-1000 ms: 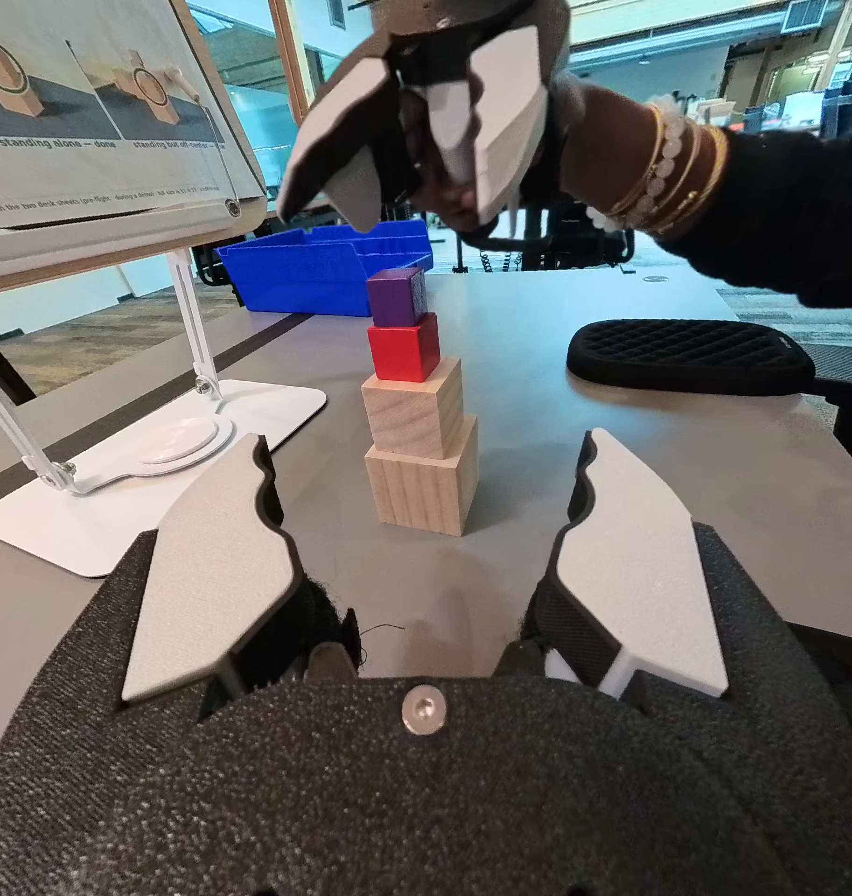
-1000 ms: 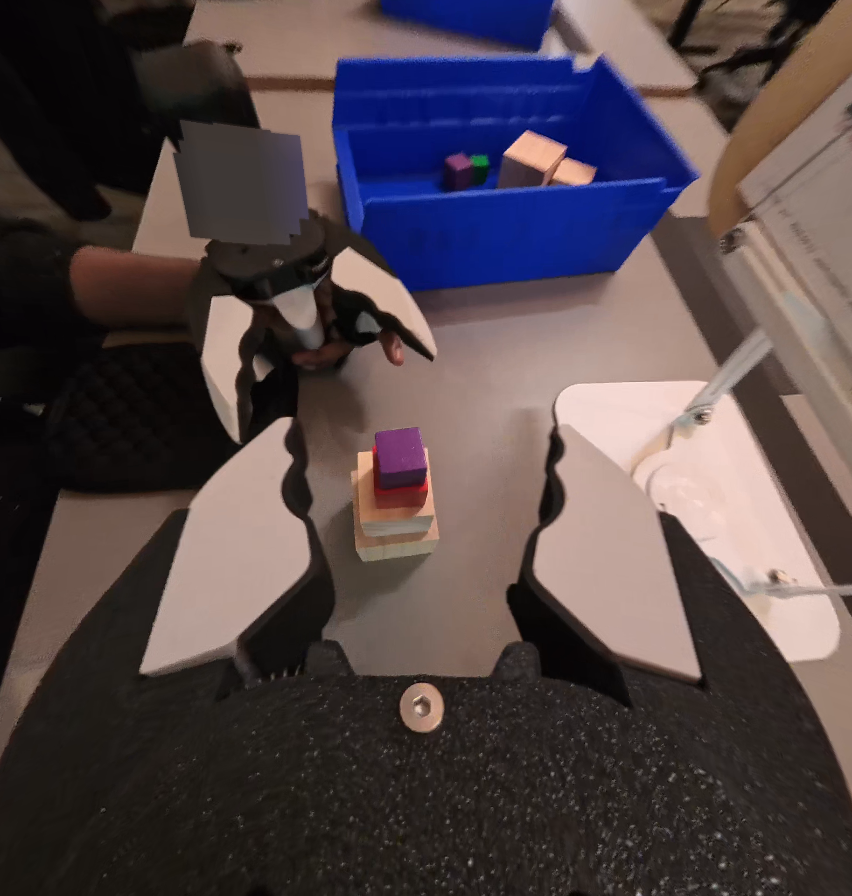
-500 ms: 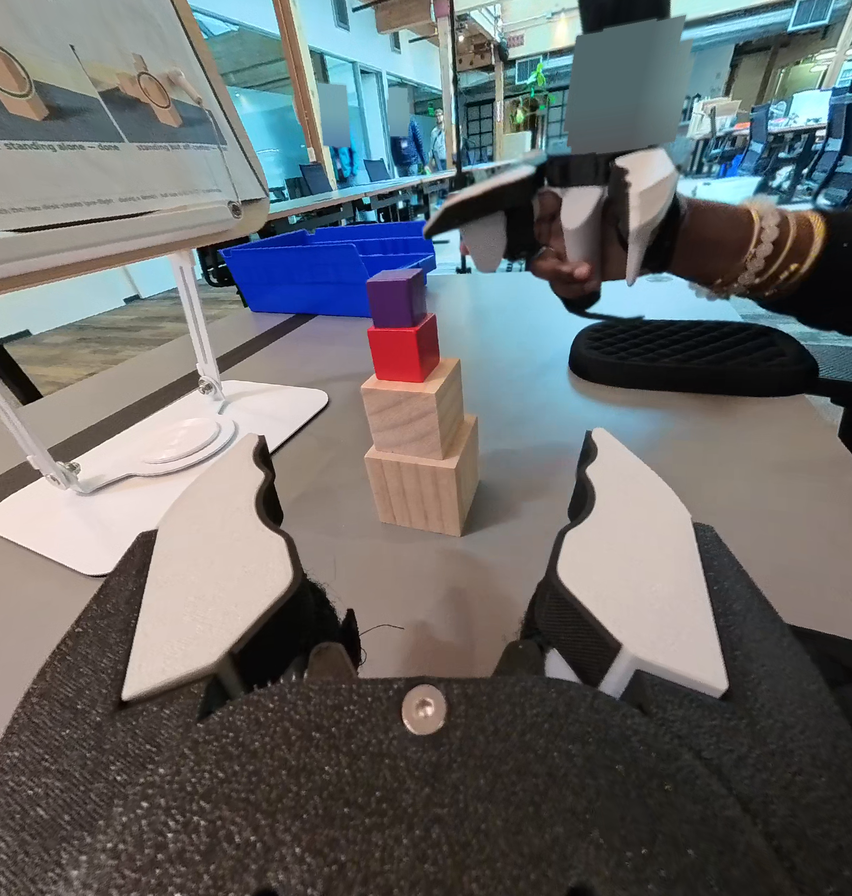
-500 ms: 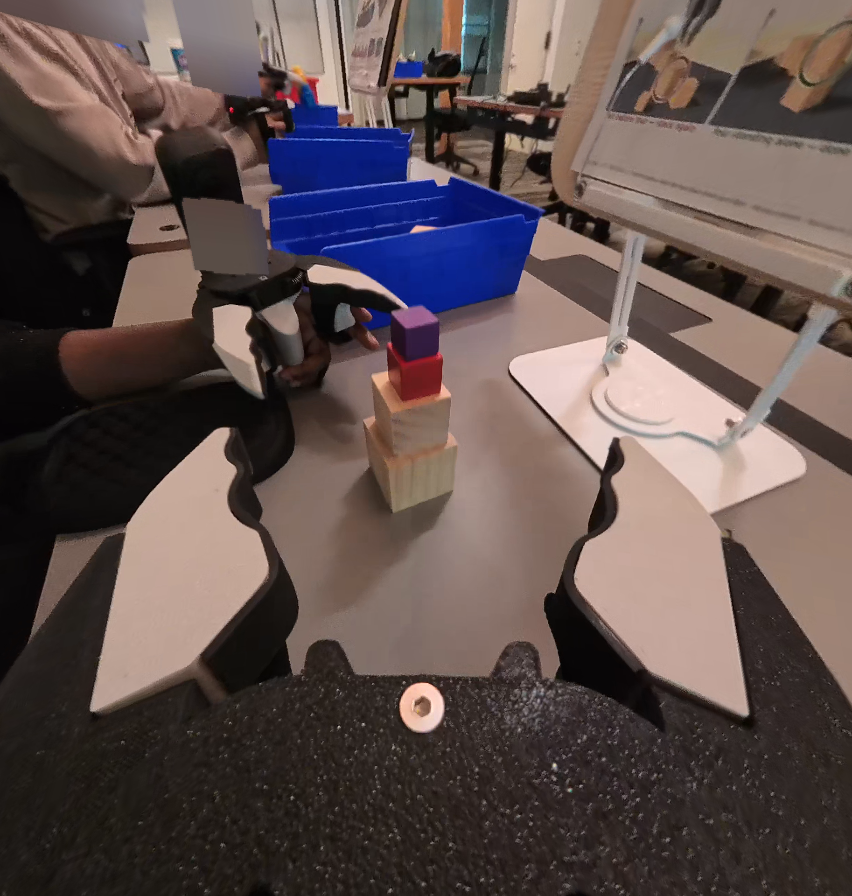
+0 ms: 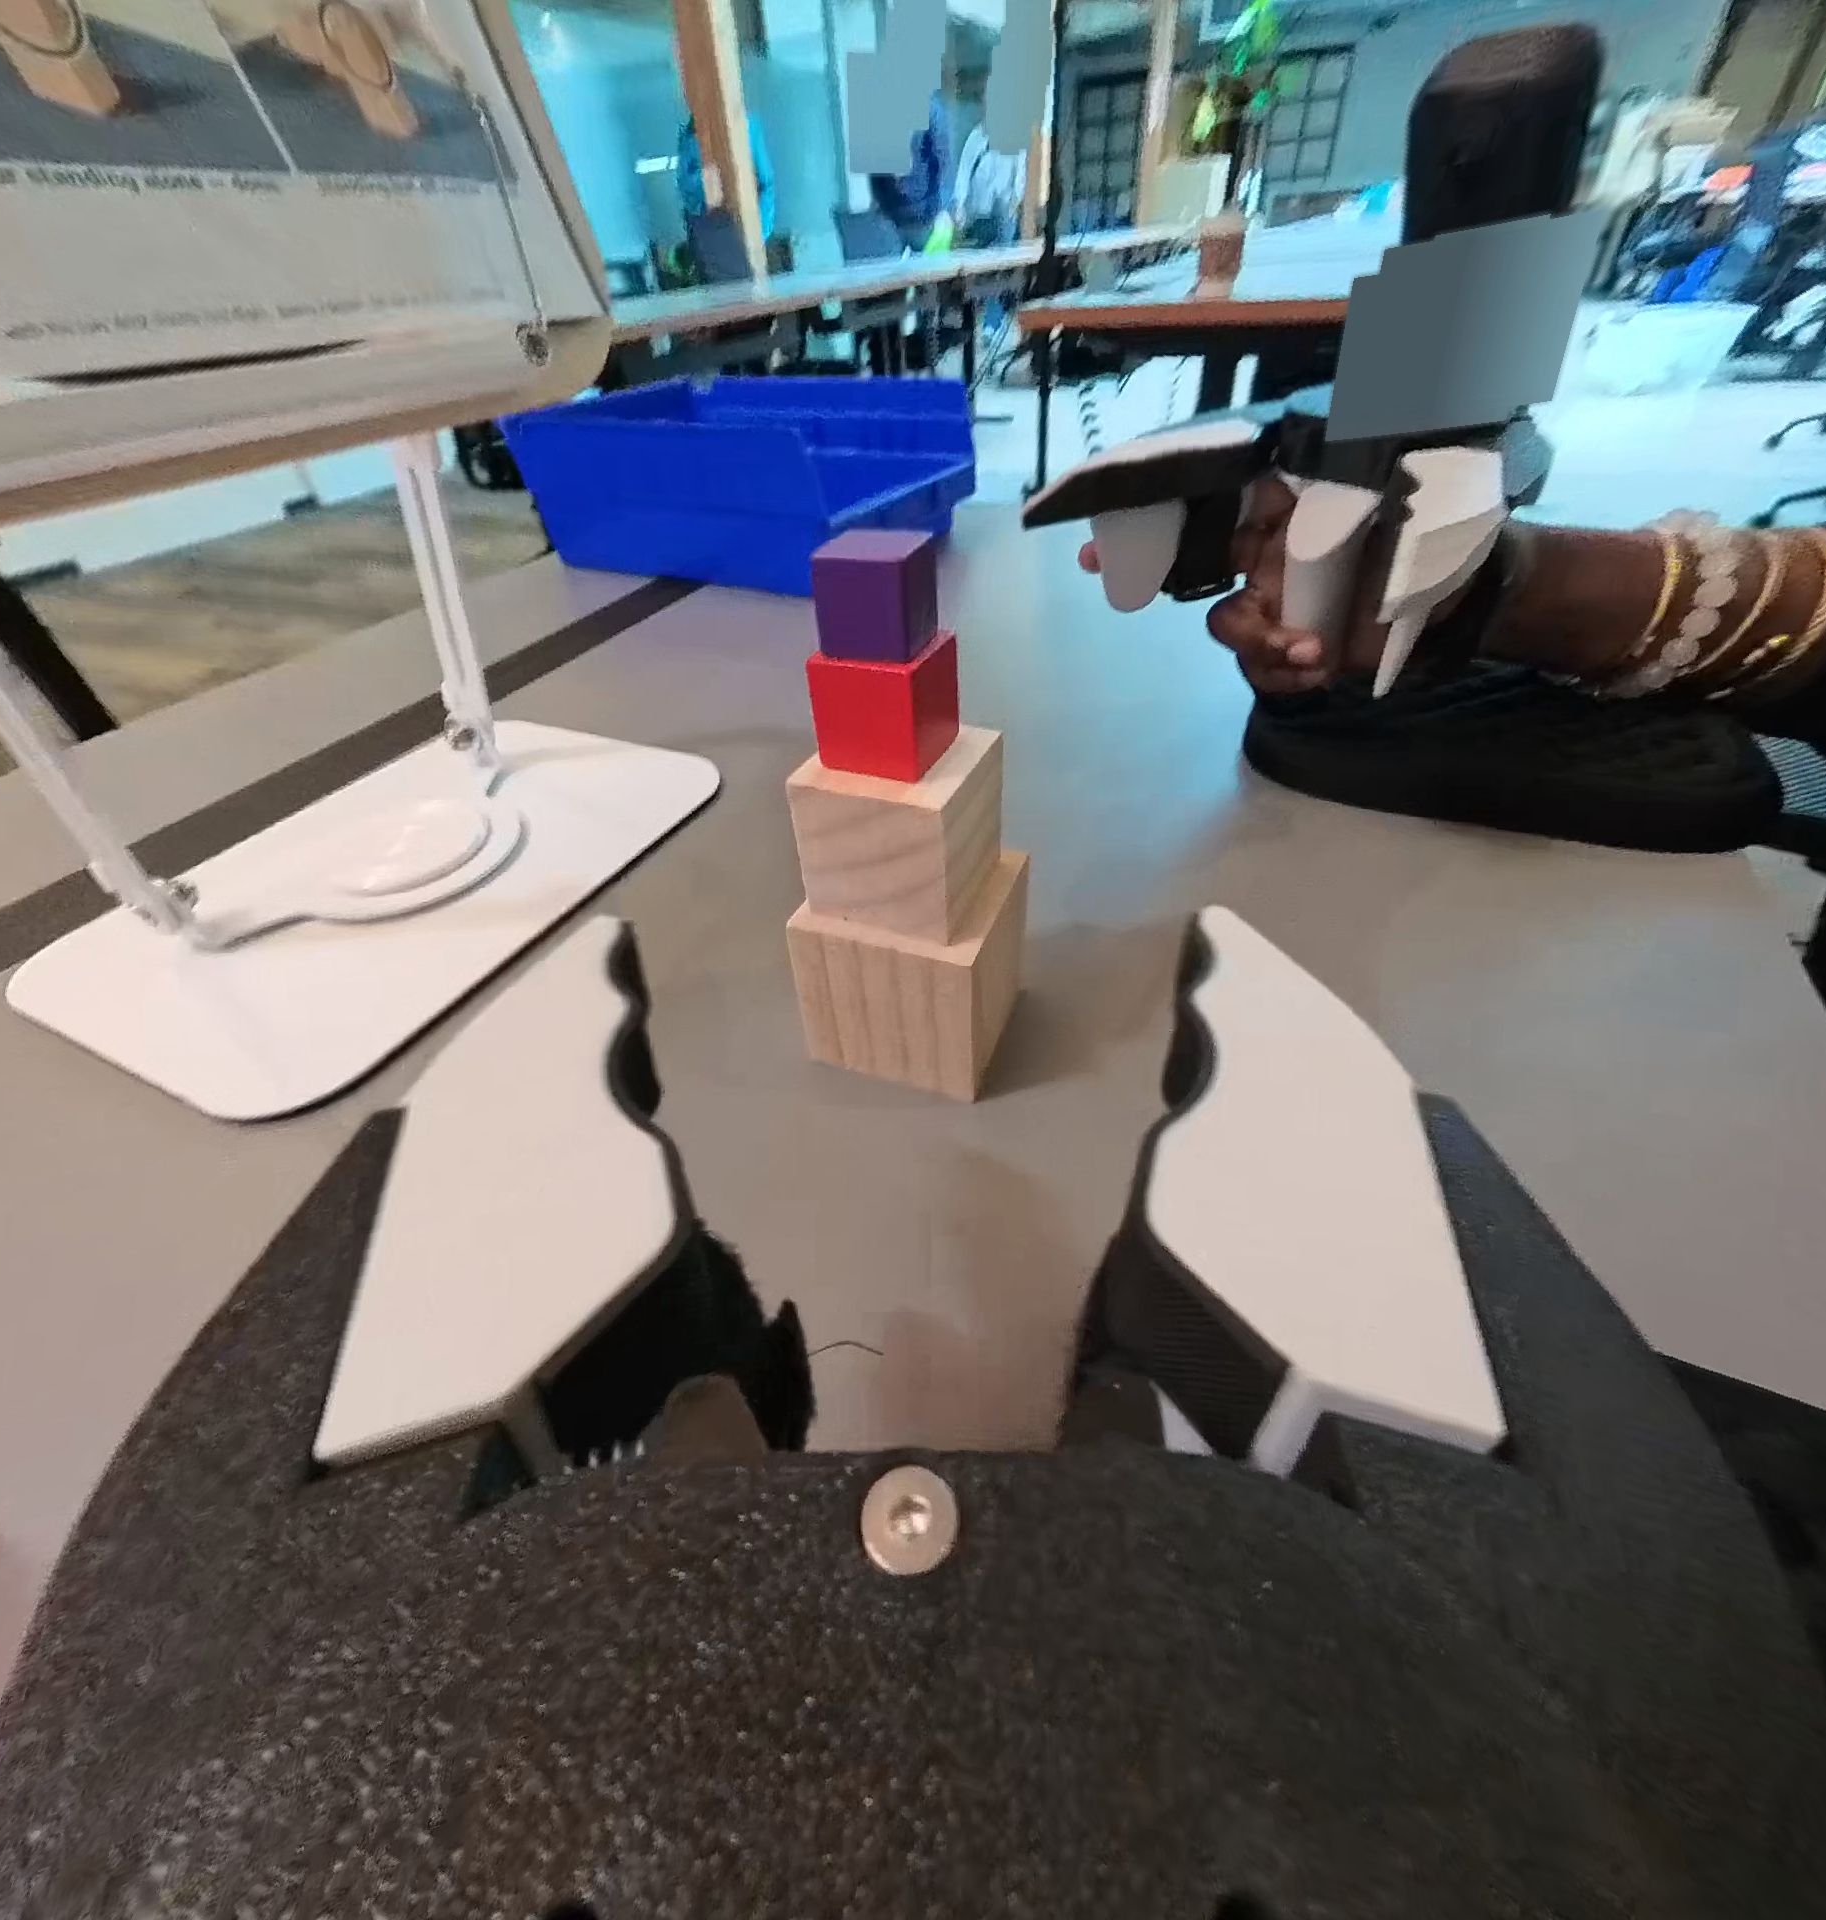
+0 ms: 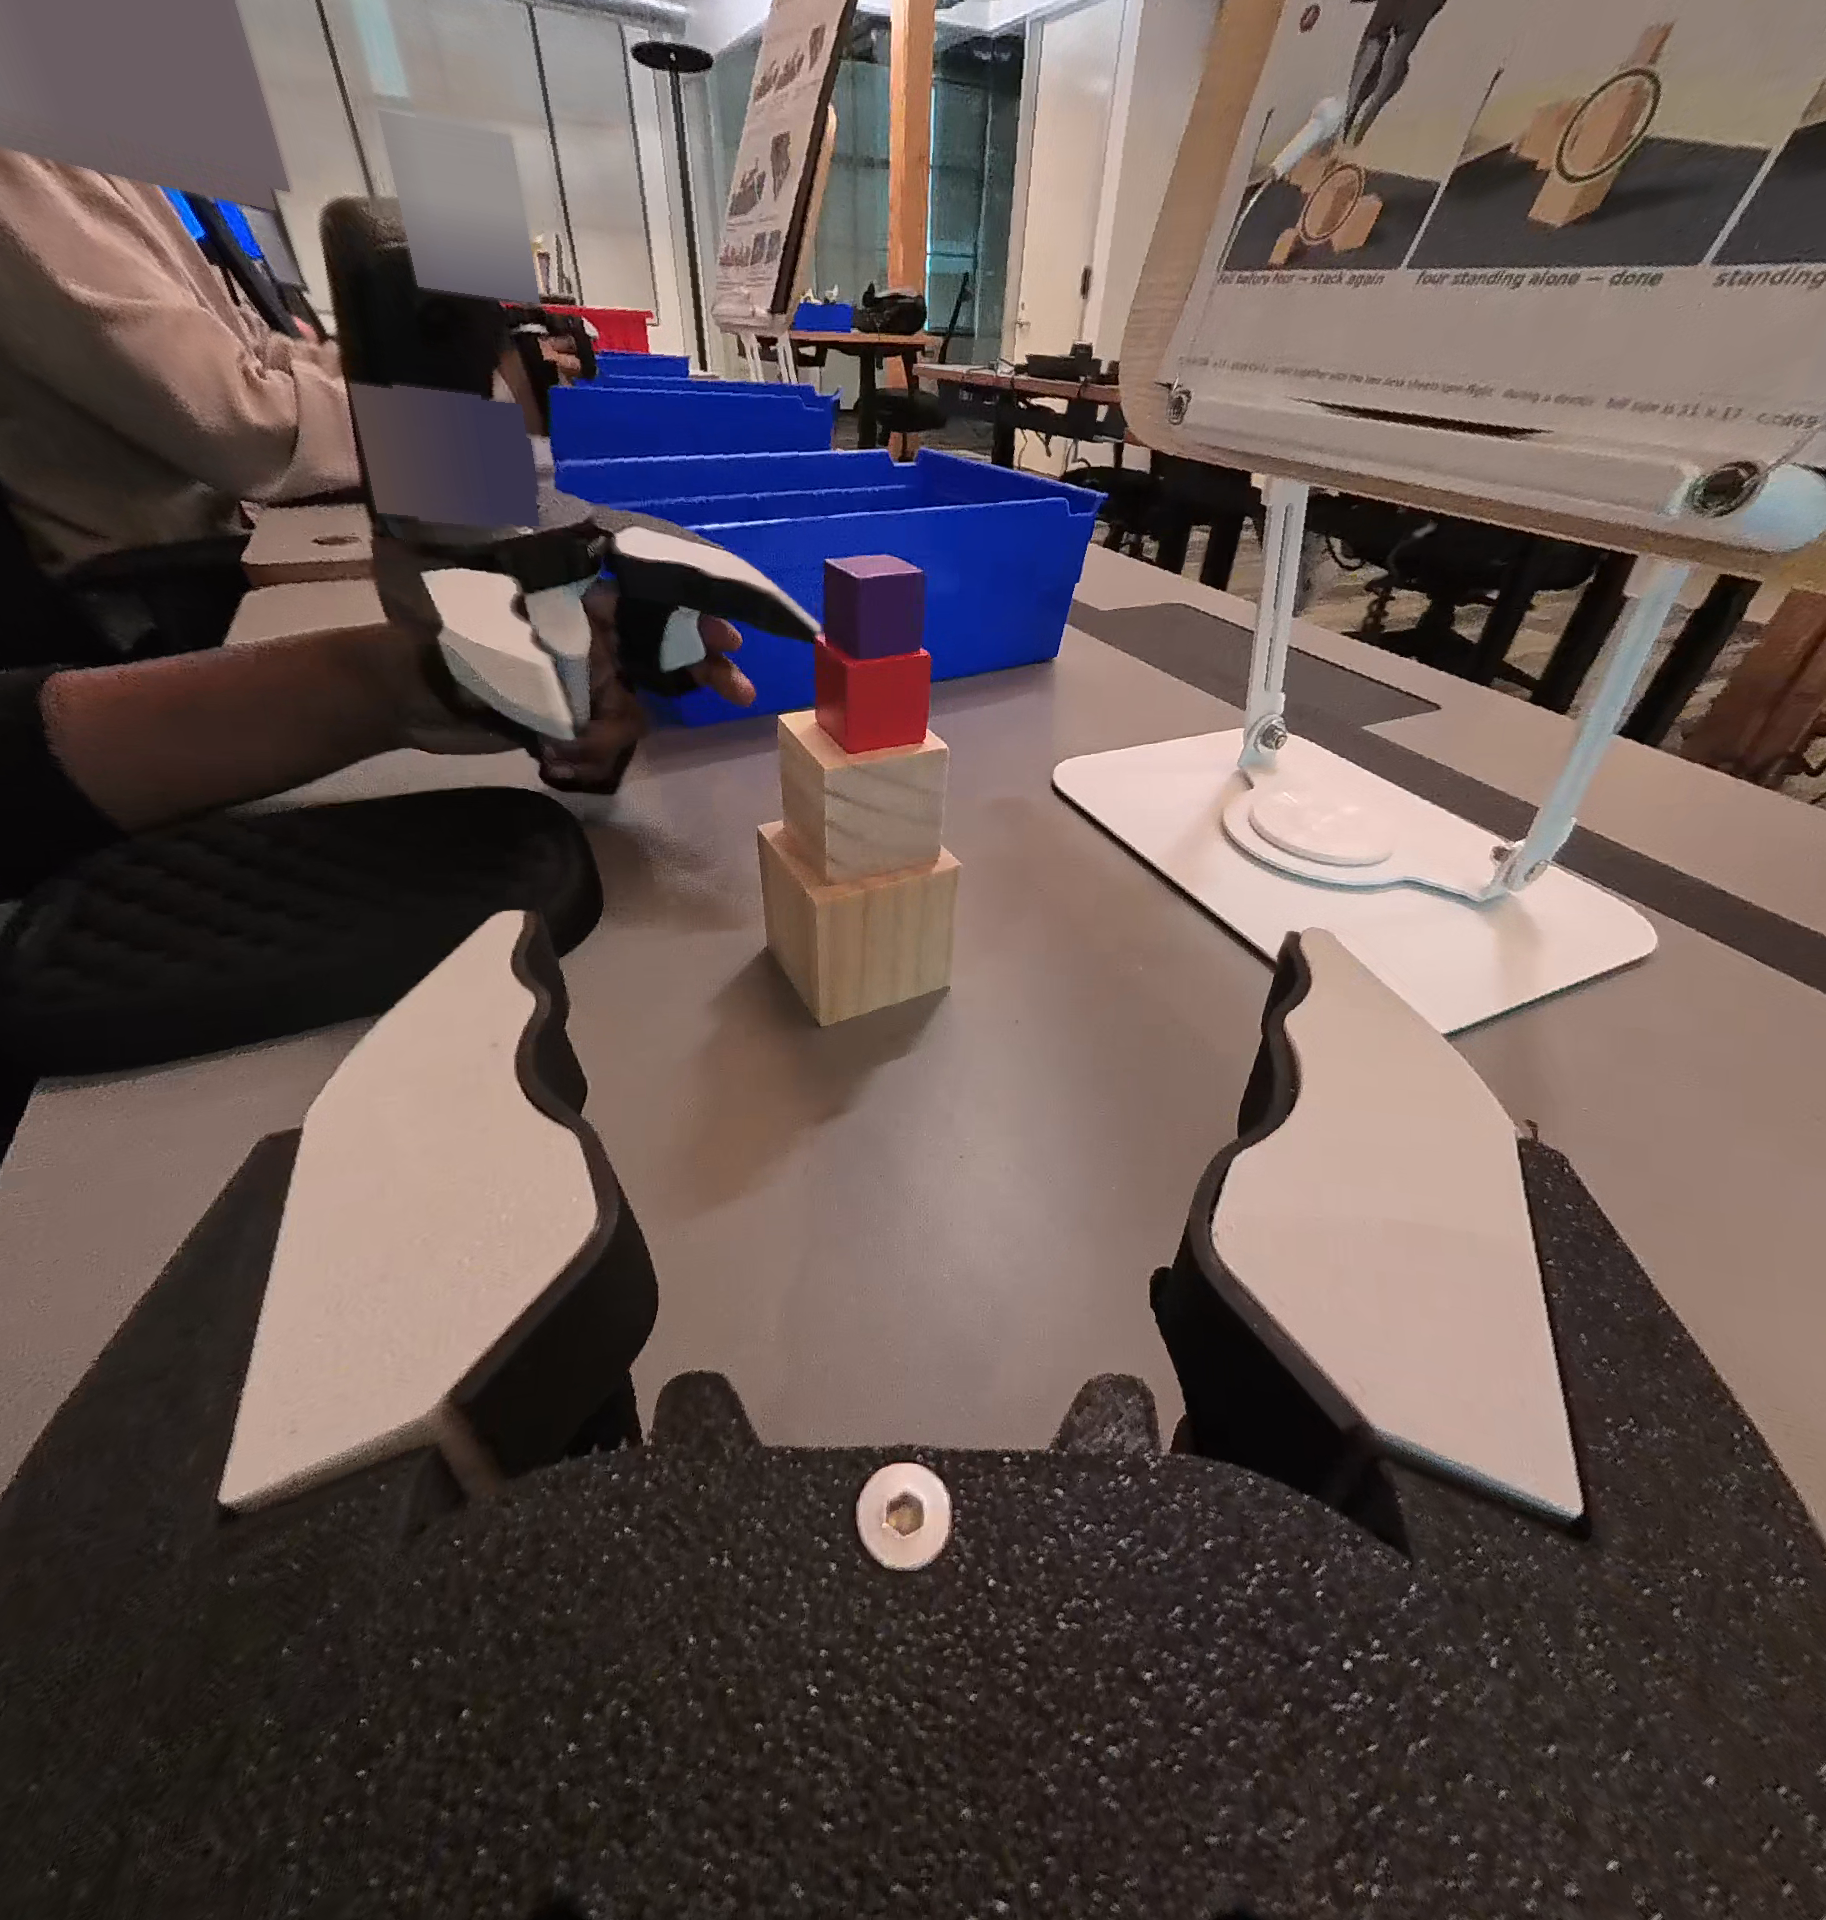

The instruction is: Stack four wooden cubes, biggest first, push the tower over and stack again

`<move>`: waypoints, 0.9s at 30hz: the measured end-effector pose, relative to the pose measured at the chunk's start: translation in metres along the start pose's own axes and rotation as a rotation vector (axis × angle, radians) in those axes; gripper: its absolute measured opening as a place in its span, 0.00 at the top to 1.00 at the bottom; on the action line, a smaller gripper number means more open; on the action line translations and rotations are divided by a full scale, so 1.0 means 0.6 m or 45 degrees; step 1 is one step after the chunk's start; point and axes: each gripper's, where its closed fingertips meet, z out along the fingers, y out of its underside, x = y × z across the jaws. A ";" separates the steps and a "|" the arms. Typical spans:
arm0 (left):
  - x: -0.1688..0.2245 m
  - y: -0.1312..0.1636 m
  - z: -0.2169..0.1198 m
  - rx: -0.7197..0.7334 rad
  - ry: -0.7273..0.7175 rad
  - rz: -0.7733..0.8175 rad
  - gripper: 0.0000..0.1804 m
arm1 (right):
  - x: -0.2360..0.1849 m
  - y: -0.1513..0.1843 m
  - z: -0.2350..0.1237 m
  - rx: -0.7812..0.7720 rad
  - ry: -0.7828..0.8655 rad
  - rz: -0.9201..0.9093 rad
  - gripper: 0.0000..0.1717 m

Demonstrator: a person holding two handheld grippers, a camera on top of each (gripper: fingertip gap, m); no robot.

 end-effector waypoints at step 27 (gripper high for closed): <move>-0.021 0.045 0.077 -0.558 0.082 0.149 1.00 | 0.024 -0.016 -0.020 0.141 0.017 0.174 0.35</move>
